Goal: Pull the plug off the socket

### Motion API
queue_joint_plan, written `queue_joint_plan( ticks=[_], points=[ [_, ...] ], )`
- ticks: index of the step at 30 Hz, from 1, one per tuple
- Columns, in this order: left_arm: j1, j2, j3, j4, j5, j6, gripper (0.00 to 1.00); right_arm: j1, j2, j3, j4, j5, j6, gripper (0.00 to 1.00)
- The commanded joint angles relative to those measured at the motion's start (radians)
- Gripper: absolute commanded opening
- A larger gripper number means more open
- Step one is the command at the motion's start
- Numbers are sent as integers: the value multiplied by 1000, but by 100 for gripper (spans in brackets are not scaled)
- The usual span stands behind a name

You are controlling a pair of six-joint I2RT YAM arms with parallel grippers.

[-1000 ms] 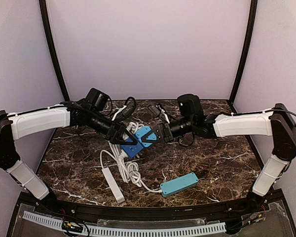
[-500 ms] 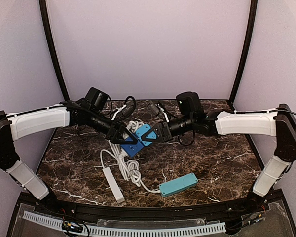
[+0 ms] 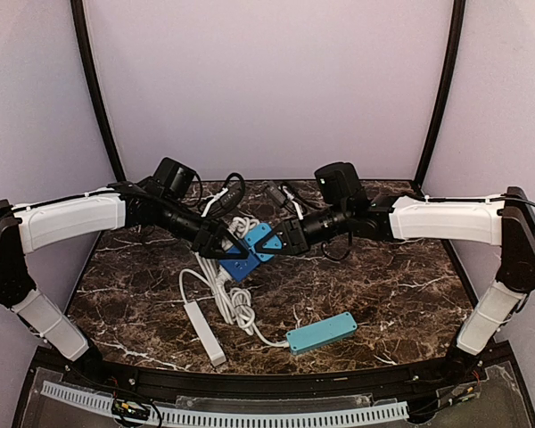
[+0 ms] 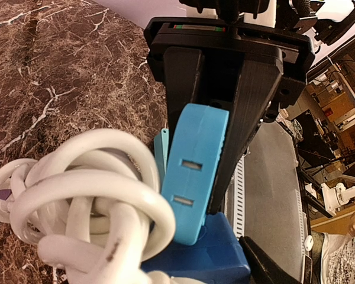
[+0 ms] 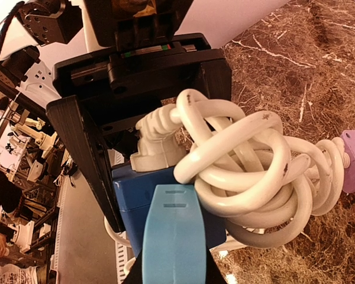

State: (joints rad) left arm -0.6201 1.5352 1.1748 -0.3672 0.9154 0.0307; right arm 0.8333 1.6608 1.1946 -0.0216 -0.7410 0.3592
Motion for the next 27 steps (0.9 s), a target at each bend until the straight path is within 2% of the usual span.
queue_joint_plan(
  ticks=[1, 7, 10, 16, 27],
  points=[
    [13, -60, 19, -57, 53, 35, 48, -58, -33, -6, -27, 10, 26, 0],
    [13, -58, 20, -61, 48, 39, 48, -60, -61, -14, 76, -231, 59, 0],
    [13, -60, 22, -65, 48, 40, 47, -60, -73, -21, 126, -286, 91, 0],
    [14, -61, 22, -66, 43, 41, 47, -66, -89, -23, 126, -285, 95, 0],
    [14, -69, 22, -68, 38, 43, 47, -75, -85, -32, 108, -192, 97, 0]
  ],
)
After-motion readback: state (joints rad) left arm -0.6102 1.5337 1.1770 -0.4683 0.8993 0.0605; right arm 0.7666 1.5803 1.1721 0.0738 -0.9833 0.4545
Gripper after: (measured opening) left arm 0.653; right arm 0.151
